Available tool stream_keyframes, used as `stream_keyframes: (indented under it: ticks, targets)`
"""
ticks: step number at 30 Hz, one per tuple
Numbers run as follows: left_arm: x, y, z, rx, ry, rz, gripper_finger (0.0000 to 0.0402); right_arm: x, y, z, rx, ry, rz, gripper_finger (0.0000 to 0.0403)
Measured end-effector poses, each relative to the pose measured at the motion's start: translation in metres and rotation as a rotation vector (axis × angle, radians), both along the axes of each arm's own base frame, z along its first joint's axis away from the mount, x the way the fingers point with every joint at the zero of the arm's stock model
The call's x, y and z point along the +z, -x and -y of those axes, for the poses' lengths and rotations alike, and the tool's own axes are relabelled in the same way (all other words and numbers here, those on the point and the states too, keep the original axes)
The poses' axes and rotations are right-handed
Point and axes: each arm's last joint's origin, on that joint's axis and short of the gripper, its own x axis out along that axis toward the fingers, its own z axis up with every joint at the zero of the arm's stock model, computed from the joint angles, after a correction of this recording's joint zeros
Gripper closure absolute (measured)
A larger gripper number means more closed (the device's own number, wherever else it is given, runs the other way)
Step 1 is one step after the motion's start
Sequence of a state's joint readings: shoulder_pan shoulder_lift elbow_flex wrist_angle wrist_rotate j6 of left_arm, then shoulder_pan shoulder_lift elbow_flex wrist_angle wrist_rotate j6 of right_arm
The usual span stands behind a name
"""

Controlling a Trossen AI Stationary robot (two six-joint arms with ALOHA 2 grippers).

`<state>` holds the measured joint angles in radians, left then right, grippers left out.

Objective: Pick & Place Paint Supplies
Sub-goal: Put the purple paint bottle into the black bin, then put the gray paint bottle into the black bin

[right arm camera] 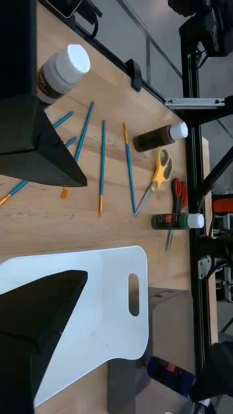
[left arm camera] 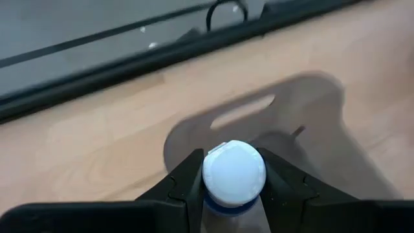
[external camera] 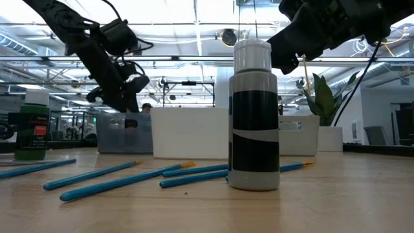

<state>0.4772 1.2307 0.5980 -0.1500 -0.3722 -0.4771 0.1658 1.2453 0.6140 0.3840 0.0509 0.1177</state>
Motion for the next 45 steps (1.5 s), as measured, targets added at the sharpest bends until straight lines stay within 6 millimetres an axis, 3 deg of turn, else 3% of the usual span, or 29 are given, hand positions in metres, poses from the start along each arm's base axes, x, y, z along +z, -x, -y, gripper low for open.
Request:
stream_keyframes:
  ticks: [12,19,23,30,38,45]
  targets:
    - [-0.013,-0.009,-0.004,0.015,-0.017,-0.036,0.0276,0.000,0.000,0.000,0.001,0.002,-0.002,0.0192]
    - [-0.014,-0.009,-0.004,0.008,-0.003,-0.039,0.0154,-0.001,0.000,0.000,0.001,0.003,-0.008,0.0193]
    - [-0.011,-0.011,-0.004,-0.002,0.009,-0.031,0.0114,-0.001,0.000,0.000,0.000,0.004,-0.008,0.0193]
    - [0.026,-0.012,-0.002,-0.091,0.004,0.039,0.0088,-0.002,0.001,0.000,0.001,0.006,-0.023,0.0193]
    - [0.085,-0.004,0.017,-0.261,0.008,0.242,0.0094,-0.002,0.001,-0.001,0.007,0.004,-0.023,0.0193]
    - [0.113,0.005,0.044,-0.364,-0.061,0.383,0.0103,-0.014,0.006,-0.026,0.166,0.043,-0.029,0.0193]
